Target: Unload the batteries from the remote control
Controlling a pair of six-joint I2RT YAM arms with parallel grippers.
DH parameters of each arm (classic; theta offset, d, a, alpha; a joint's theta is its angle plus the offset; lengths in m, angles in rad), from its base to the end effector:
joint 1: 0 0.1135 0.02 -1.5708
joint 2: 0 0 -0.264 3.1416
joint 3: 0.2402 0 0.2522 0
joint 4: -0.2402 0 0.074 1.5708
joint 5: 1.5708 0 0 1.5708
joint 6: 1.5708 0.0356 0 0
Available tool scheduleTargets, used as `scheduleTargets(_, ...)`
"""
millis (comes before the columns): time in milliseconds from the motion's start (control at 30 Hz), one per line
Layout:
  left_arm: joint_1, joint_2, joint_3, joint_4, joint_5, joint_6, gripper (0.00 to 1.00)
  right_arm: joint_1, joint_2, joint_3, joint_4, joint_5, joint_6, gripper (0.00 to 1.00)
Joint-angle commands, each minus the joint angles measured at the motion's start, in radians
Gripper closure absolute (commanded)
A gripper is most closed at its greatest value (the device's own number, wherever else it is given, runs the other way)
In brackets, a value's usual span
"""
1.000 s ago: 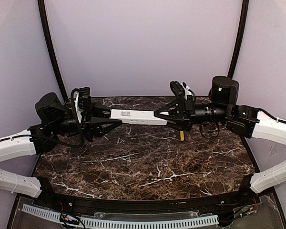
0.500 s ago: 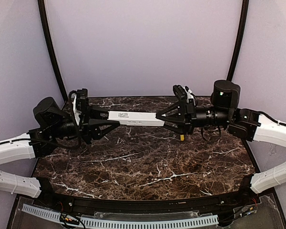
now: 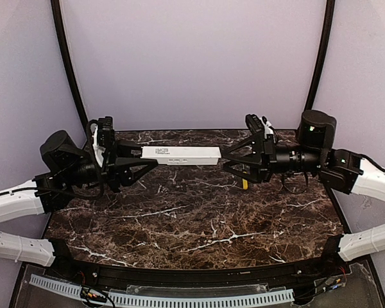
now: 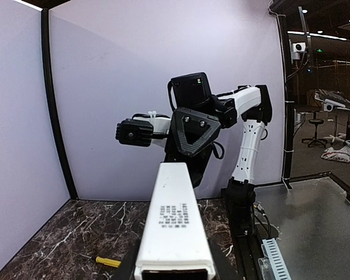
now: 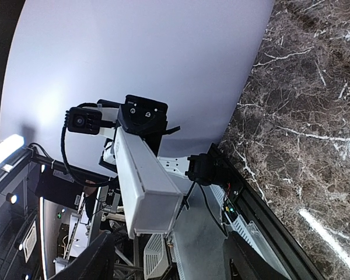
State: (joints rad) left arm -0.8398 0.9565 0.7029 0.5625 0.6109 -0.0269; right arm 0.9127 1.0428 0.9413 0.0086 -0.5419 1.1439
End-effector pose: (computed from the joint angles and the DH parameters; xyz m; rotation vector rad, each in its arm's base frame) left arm 0.1305 -0.1762 0.3572 1.0225 0.9658 -1.1118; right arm 0.1328 0.2018 0.3667 -0.2760 2.0742 1.8738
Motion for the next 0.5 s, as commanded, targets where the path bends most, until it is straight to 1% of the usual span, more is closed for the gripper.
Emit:
scheduleTargets(0, 0.004, -0.034, -0.008, -0.013, -0.006, 0.013, 1.0, -0.018, -0.041, -0.012, -0.005, 0.021, -0.014, 0.36)
scheduleTargets(367, 0.004, -0.045, -0.058, -0.007, -0.016, 0.021, 1.0, -0.025, -0.074, -0.01, -0.092, 0.053, -0.03, 0.35)
scheduleTargets(467, 0.005, -0.044, -0.073, -0.003, -0.009, 0.06, 1.0, -0.026, -0.069, -0.012, -0.098, 0.058, -0.023, 0.35)
